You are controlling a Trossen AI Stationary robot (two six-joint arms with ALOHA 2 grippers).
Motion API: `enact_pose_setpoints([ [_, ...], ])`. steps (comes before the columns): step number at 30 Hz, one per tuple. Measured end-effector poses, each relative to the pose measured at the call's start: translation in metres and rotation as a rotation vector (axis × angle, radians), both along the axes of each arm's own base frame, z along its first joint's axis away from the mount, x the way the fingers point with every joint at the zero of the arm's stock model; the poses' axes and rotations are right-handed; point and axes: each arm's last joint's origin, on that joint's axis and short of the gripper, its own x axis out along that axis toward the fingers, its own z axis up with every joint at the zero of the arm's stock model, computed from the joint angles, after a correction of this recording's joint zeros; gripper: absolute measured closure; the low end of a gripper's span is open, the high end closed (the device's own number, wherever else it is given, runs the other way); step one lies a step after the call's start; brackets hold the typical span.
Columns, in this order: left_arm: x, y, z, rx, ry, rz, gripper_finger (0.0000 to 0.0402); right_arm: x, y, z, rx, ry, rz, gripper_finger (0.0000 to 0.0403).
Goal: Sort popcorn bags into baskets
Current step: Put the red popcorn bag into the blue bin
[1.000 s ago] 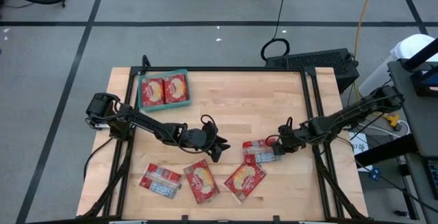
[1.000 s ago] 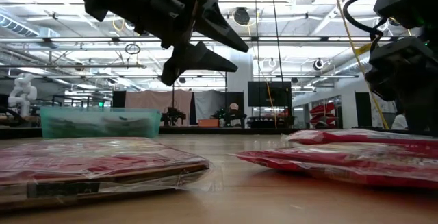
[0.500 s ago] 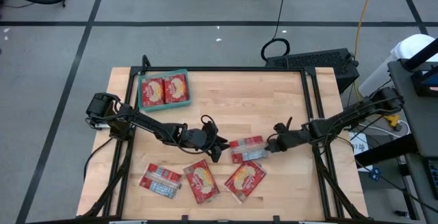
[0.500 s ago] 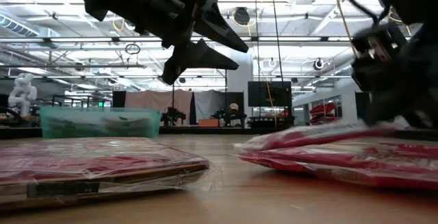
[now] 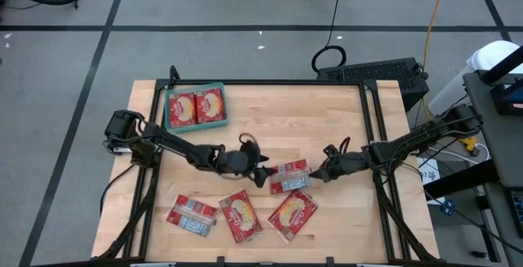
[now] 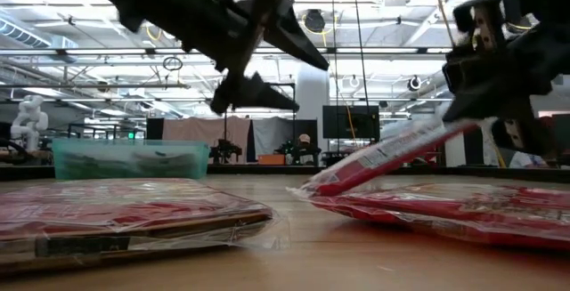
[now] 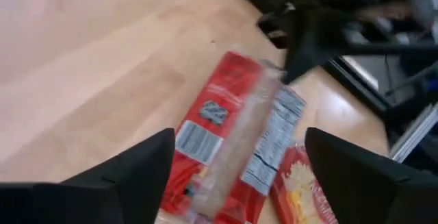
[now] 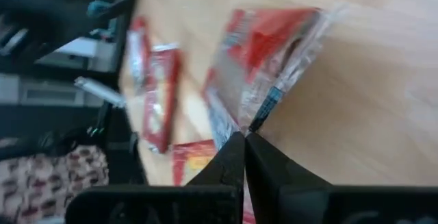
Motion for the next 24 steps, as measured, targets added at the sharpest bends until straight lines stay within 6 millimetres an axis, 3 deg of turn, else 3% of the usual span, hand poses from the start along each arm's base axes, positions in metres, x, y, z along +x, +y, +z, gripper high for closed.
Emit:
enact_pose_setpoints([
  [3,0.003,0.017,0.0,-0.09,-0.004,0.016,0.0057,0.003,0.001,0.005,-0.062,-0.073,0.048,0.0403],
  [14,0.011,0.07,0.011,0.089,-0.094,-0.188,0.0081,0.005,-0.004,0.007,-0.163,-0.109,0.08,0.0403],
  [19,0.029,0.083,0.026,0.16,-0.13,-0.281,0.0084,0.006,-0.006,0.008,-0.219,-0.126,0.102,0.0403],
  [24,0.054,0.092,0.005,0.087,-0.099,-0.428,0.0085,0.006,-0.006,0.008,-0.292,-0.138,0.143,0.0403],
])
